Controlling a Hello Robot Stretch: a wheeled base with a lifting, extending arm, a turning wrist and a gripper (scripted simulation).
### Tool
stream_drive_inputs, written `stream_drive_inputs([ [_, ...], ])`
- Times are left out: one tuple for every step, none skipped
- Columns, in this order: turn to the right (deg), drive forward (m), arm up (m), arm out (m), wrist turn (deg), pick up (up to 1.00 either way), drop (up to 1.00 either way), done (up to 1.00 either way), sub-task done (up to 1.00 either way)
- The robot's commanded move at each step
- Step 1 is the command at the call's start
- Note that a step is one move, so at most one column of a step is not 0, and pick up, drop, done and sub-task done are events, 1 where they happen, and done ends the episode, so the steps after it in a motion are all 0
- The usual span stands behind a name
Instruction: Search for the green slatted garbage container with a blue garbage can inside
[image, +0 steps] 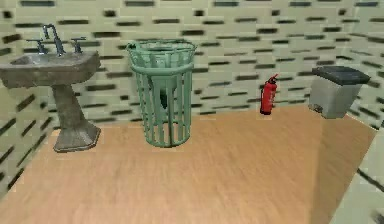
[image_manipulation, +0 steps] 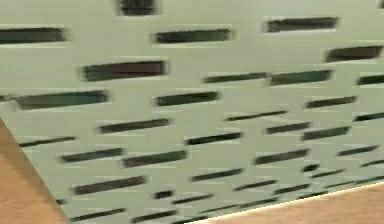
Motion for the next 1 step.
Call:
stream_drive_inputs([
  [-6.0, 0.00, 0.00, 0.00, 0.0, 0.00, 0.00, 0.00, 0.00],
])
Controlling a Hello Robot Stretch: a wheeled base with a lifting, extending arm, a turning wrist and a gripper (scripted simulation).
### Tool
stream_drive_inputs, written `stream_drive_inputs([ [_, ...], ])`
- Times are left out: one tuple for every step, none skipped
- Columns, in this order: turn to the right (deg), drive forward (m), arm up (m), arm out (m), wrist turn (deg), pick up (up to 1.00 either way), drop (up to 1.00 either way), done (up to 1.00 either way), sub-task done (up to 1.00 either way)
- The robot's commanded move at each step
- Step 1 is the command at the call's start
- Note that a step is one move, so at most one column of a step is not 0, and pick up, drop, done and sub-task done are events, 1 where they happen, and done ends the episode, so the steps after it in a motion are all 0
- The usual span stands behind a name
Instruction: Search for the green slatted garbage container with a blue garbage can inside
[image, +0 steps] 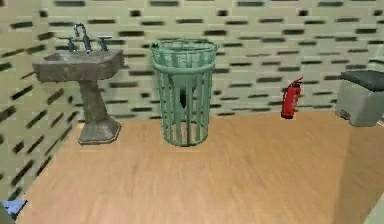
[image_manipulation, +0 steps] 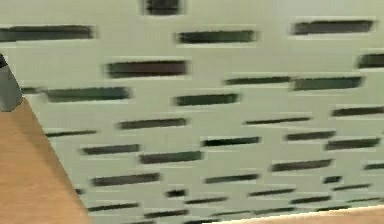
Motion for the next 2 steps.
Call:
stream_drive_inputs([
  [0.0, 0.65, 0.00, 0.00, 0.0, 0.00, 0.00, 0.00, 0.00],
  [-42.0, 0.00, 0.00, 0.00, 0.0, 0.00, 0.00, 0.00, 0.00],
])
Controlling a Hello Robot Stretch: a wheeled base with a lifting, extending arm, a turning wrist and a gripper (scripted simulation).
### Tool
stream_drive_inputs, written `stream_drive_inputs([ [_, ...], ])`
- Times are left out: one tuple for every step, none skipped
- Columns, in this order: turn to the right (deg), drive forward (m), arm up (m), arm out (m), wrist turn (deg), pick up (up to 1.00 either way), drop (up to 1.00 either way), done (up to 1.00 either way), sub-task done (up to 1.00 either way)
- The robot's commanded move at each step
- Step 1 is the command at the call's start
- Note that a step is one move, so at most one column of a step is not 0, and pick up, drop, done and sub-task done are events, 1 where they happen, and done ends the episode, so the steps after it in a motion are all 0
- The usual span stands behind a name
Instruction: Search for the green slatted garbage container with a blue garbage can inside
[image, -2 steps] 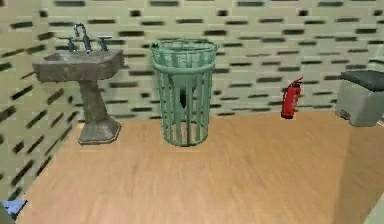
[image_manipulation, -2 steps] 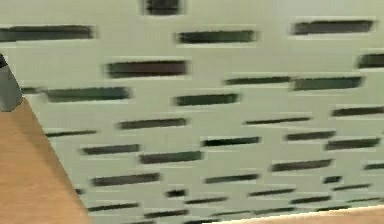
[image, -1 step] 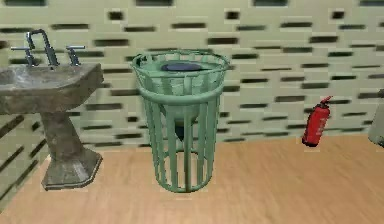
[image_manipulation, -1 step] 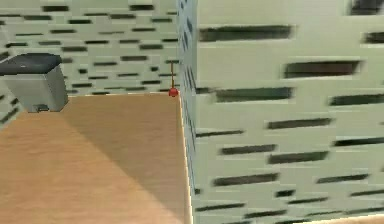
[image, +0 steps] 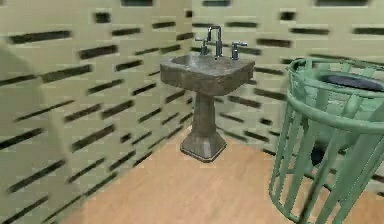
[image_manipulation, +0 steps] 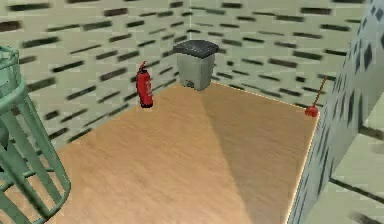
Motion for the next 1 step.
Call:
stream_drive_inputs([
  [0.0, 0.55, 0.00, 0.00, 0.0, 0.00, 0.00, 0.00, 0.00],
])
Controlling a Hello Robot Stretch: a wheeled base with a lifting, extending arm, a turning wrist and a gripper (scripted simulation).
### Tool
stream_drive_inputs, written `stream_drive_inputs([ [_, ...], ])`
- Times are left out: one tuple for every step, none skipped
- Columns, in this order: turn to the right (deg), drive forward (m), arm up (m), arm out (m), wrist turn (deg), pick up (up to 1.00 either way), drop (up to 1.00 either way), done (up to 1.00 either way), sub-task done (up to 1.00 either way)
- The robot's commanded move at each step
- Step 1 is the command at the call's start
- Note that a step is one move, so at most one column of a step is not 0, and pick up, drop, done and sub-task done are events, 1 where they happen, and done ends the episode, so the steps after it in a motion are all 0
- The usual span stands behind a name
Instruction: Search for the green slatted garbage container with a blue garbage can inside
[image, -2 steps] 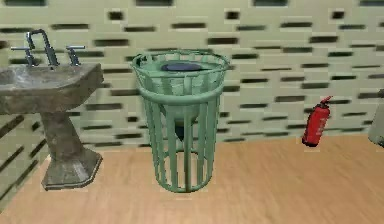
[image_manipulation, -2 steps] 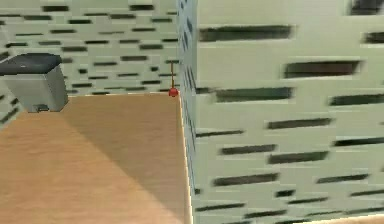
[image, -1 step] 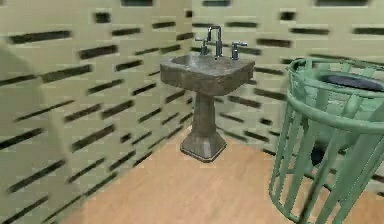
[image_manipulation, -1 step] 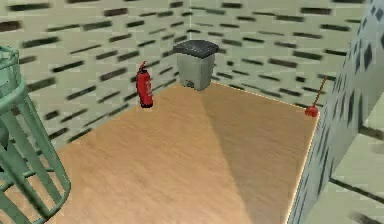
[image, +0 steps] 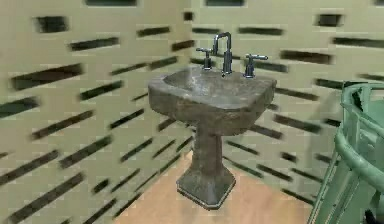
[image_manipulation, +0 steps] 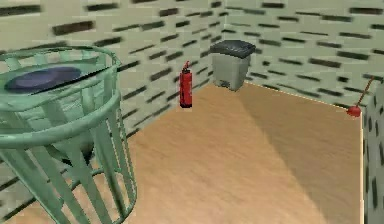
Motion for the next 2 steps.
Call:
stream_drive_inputs([
  [45.0, 0.00, 0.00, 0.00, 0.0, 0.00, 0.00, 0.00, 0.00],
  [9.0, 0.00, 0.00, 0.00, 0.0, 0.00, 0.00, 0.00, 0.00],
])
